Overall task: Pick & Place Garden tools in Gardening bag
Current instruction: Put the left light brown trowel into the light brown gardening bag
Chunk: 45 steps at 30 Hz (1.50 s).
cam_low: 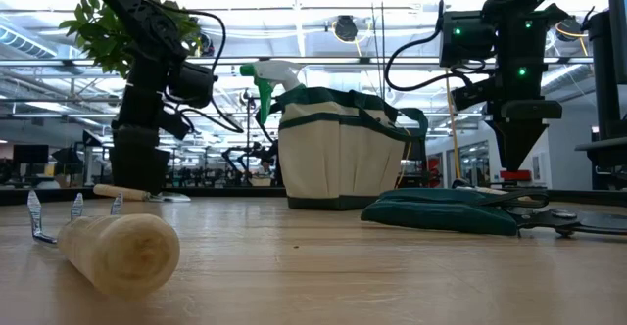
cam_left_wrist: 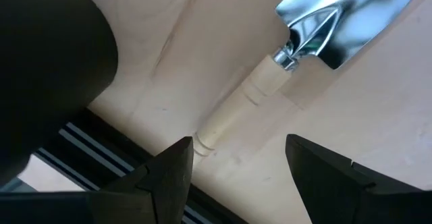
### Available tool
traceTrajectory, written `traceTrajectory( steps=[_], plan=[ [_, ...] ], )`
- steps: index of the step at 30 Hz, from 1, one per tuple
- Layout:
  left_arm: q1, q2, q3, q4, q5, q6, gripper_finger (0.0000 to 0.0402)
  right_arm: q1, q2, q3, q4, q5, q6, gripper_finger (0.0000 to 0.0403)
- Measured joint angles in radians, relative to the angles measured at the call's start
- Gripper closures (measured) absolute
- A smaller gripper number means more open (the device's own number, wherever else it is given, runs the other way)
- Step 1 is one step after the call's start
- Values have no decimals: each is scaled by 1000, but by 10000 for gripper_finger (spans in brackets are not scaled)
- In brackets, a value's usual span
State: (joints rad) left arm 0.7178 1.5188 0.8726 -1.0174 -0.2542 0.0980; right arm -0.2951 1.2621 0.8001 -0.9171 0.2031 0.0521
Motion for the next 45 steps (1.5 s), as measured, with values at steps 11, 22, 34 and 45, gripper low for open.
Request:
traceTrajectory(
  steps=[11,22,34,45],
  plan=[
    [54,0,0,19,18,91,158,0,0,0,0,0,3,245],
    [59,182,5,26,-61,118,158,0,0,0,0,0,4,245],
    [46,227,6,22,1,155,220,0,0,0,0,0,4,245],
    [-4,215,1,-17,53,85,328,0,0,0,0,0,4,245]
  ],
)
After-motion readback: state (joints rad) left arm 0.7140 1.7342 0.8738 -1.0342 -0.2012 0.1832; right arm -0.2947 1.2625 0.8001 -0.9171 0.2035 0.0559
